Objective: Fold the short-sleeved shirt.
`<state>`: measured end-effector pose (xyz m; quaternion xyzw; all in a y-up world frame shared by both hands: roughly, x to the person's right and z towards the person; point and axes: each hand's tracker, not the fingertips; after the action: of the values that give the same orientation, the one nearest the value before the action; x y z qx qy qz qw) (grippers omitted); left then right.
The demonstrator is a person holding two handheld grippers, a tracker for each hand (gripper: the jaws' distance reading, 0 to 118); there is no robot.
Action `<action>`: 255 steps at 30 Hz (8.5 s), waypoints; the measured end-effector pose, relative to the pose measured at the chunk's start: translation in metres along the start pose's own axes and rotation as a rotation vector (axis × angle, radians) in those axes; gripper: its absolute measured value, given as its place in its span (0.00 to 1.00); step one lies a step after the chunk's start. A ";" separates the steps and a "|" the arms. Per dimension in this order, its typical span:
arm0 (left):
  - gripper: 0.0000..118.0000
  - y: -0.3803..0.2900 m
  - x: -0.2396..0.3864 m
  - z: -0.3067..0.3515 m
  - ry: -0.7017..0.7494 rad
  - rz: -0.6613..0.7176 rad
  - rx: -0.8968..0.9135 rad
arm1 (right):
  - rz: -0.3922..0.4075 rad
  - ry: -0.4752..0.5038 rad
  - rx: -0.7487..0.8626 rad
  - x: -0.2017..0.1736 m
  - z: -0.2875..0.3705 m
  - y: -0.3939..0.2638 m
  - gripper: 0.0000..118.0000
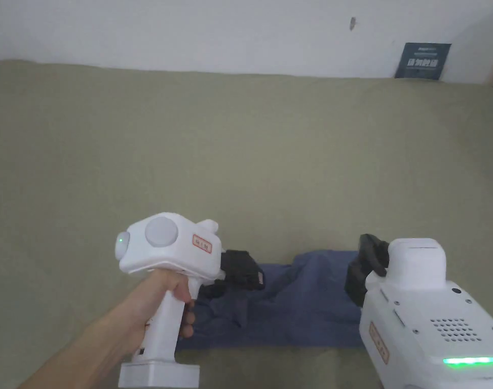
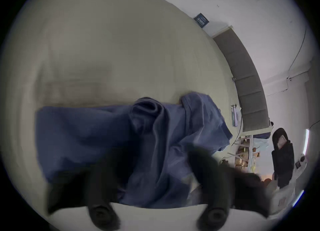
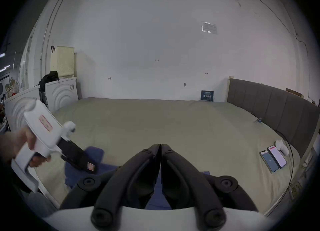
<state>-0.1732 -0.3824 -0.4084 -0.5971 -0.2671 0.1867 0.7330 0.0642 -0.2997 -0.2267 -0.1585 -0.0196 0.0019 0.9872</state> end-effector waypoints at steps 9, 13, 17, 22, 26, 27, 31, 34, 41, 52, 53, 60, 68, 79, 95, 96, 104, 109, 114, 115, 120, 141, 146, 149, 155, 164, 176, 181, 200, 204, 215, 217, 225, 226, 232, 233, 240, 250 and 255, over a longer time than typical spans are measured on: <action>0.56 -0.029 -0.002 0.078 -0.134 0.024 0.169 | -0.026 -0.019 -0.014 0.007 -0.004 0.000 0.06; 0.01 -0.039 -0.024 0.108 -0.073 0.081 0.245 | -0.049 -0.015 -0.011 0.005 -0.004 0.003 0.06; 0.01 -0.028 -0.032 0.080 -0.073 0.084 0.220 | -0.048 -0.007 -0.011 0.003 -0.003 0.004 0.06; 0.01 -0.019 -0.011 -0.002 -0.059 0.095 0.092 | -0.031 -0.004 -0.013 0.003 -0.004 0.005 0.06; 0.01 -0.022 0.004 -0.049 -0.128 0.095 0.056 | -0.023 -0.007 -0.020 0.007 -0.010 0.004 0.06; 0.01 -0.034 0.009 -0.052 -0.153 0.115 0.053 | -0.023 -0.005 -0.024 0.008 -0.011 0.003 0.06; 0.00 -0.037 0.009 -0.059 -0.135 0.113 0.096 | -0.012 0.000 -0.044 0.007 -0.015 -0.001 0.06; 0.00 -0.032 0.012 -0.044 -0.112 0.102 0.074 | -0.015 0.001 -0.048 0.005 -0.014 -0.003 0.06; 0.01 -0.042 -0.016 0.082 -0.095 0.039 0.247 | -0.013 0.010 -0.024 -0.002 -0.008 0.003 0.06; 0.16 -0.064 -0.107 0.119 -0.075 0.169 0.207 | 0.011 -0.017 0.064 -0.020 -0.011 0.004 0.06; 0.38 -0.065 -0.110 0.116 -0.098 0.164 0.221 | 0.013 -0.021 0.069 -0.020 -0.011 0.004 0.06; 1.00 -0.053 -0.131 0.071 -0.398 0.329 0.166 | 0.002 -0.046 0.087 -0.019 -0.011 0.003 0.06; 0.09 -0.051 -0.105 0.044 -0.276 0.296 0.162 | 0.002 -0.053 0.084 -0.013 -0.002 0.010 0.06; 0.08 -0.074 -0.103 0.157 -0.095 0.192 0.263 | 0.001 -0.051 0.120 -0.007 0.013 0.022 0.06; 0.08 -0.042 0.024 0.158 0.099 -0.149 0.255 | -0.006 -0.045 0.124 -0.004 0.018 0.024 0.06; 0.08 -0.038 0.037 0.144 0.114 -0.182 0.231 | -0.006 -0.050 0.126 -0.003 0.017 0.025 0.06; 0.20 -0.029 0.092 0.018 0.254 -0.259 0.055 | 0.000 -0.059 0.105 0.004 0.010 0.022 0.06; 0.96 -0.034 0.094 -0.006 0.155 -0.212 0.106 | -0.007 -0.063 0.065 0.009 0.007 0.011 0.06; 0.89 -0.041 0.068 0.045 0.002 -0.089 0.198 | -0.014 -0.069 0.050 0.012 0.006 0.007 0.06; 0.79 -0.040 0.061 0.057 -0.034 -0.059 0.227 | -0.026 -0.069 0.050 0.013 0.005 0.007 0.06; 0.00 -0.040 0.030 0.065 -0.172 0.040 0.215 | -0.043 -0.065 0.051 0.013 0.003 0.008 0.06; 0.00 -0.069 0.008 0.031 -0.216 0.009 0.177 | -0.012 0.005 -0.028 -0.019 -0.016 -0.011 0.06; 0.00 -0.073 -0.034 0.086 -0.134 0.037 0.247 | -0.006 0.108 -0.156 -0.052 -0.048 -0.036 0.06; 0.00 -0.075 -0.061 0.100 -0.085 0.076 0.261 | 0.013 0.140 -0.234 -0.067 -0.072 -0.056 0.06; 0.00 -0.079 -0.100 0.102 -0.019 0.143 0.254 | -0.026 0.133 -0.412 -0.066 -0.115 -0.091 0.06; 1.00 -0.066 -0.105 0.078 -0.256 0.208 0.222 | -0.025 0.142 -0.393 -0.064 -0.113 -0.090 0.06; 0.95 -0.034 -0.085 0.011 -0.400 0.131 0.072 | -0.051 0.156 -0.394 -0.060 -0.112 -0.090 0.06; 0.19 -0.035 -0.087 0.009 -0.271 0.156 0.074 | -0.042 0.160 -0.390 -0.061 -0.109 -0.087 0.06; 0.19 -0.040 -0.081 0.088 -0.172 0.105 0.114 | 0.019 0.003 0.030 -0.051 0.013 0.006 0.06; 0.19 -0.040 -0.111 0.141 -0.109 0.106 0.173 | 0.069 0.065 0.058 -0.089 0.005 0.016 0.06; 0.19 -0.041 -0.274 0.321 0.100 0.214 0.288 | 0.043 0.459 0.079 -0.292 -0.058 0.039 0.06; 0.19 -0.036 -0.302 0.351 0.145 0.212 0.285 | 0.048 0.525 0.072 -0.333 -0.068 0.038 0.06; 0.19 0.026 -0.430 0.404 0.249 0.224 0.219 | 0.034 0.670 0.000 -0.451 -0.113 0.021 0.06; 0.19 0.032 -0.439 0.406 0.274 0.230 0.207 | 0.045 0.688 -0.005 -0.462 -0.118 0.019 0.06; 0.19 0.048 -0.472 0.408 0.315 0.193 0.152 | 0.090 0.741 0.007 -0.497 -0.143 0.011 0.06; 0.19 0.050 -0.475 0.407 0.302 0.186 0.134 | 0.099 0.743 0.005 -0.500 -0.145 0.010 0.06; 0.70 0.044 -0.463 0.403 0.410 0.141 0.143 | 0.098 0.750 -0.036 -0.496 -0.147 0.003 0.06; 0.20 0.025 -0.396 0.440 0.519 0.077 0.497 | 0.089 0.733 -0.043 -0.461 -0.117 0.028 0.06; 0.00 -0.003 -0.277 0.402 0.355 0.025 0.638 | 0.090 0.668 -0.004 -0.392 -0.088 0.052 0.06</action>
<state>-0.6380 -0.2356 -0.3940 -0.3648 -0.0568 0.1630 0.9149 -0.3242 -0.2816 -0.3415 -0.1529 0.3122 -0.0065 0.9376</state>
